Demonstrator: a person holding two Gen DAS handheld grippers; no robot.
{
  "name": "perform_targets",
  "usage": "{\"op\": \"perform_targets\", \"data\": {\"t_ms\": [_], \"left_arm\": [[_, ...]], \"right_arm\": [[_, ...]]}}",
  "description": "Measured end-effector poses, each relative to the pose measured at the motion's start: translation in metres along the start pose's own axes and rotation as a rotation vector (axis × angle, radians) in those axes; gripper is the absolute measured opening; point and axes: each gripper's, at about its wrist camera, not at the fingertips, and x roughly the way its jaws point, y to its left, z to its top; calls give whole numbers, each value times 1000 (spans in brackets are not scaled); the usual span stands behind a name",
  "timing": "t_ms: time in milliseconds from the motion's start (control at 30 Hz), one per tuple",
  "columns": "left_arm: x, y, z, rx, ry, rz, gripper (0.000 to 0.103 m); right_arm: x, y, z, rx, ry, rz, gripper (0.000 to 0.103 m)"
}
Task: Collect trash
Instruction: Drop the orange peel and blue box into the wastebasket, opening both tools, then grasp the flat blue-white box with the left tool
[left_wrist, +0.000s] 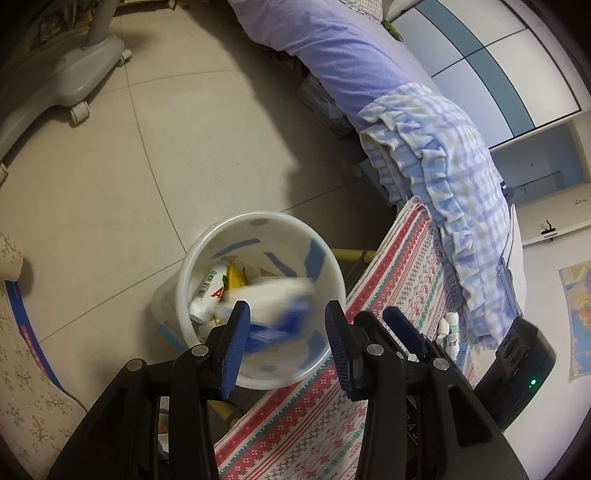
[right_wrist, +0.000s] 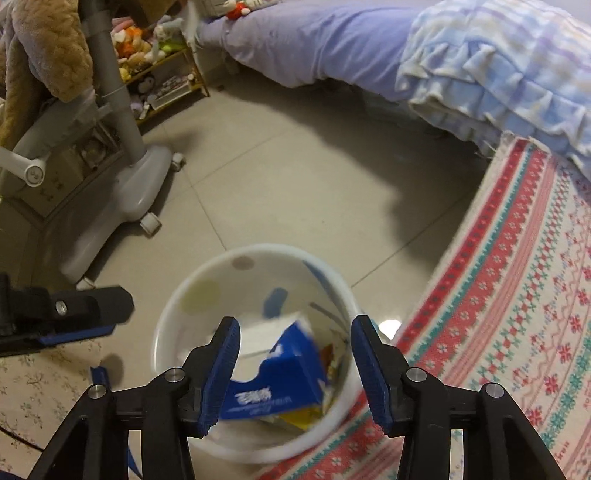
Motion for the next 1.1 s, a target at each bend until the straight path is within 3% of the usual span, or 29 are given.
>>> {"op": "perform_targets", "data": {"t_ms": [233,433,600,700,800,967,1100], "left_arm": [[0,-24,-8,42,6,-10,45],[4,-69,-27,120,21,-24,45],[12,-118,-57,226,8,11,45],[17,-149,-76,312,3,12,45],[26,-193,-106,460,4,2,45],[57,-257,-153,688,79,-5,47],[97,-301,-188,846,133,49,47]], "right_arm": [[-41,-42,-12,22,-3,-66,55],[-107,-93,-21,69,-44,-134,56],[-158,-144,-31,126,-74,-211,62],[-188,-183,-42,187,-94,-248,64],[-213,-230,-56,299,-120,-259,68],[-241,-283,-71,408,-138,-296,68],[-252,-306,-83,430,-132,-288,69]]}}
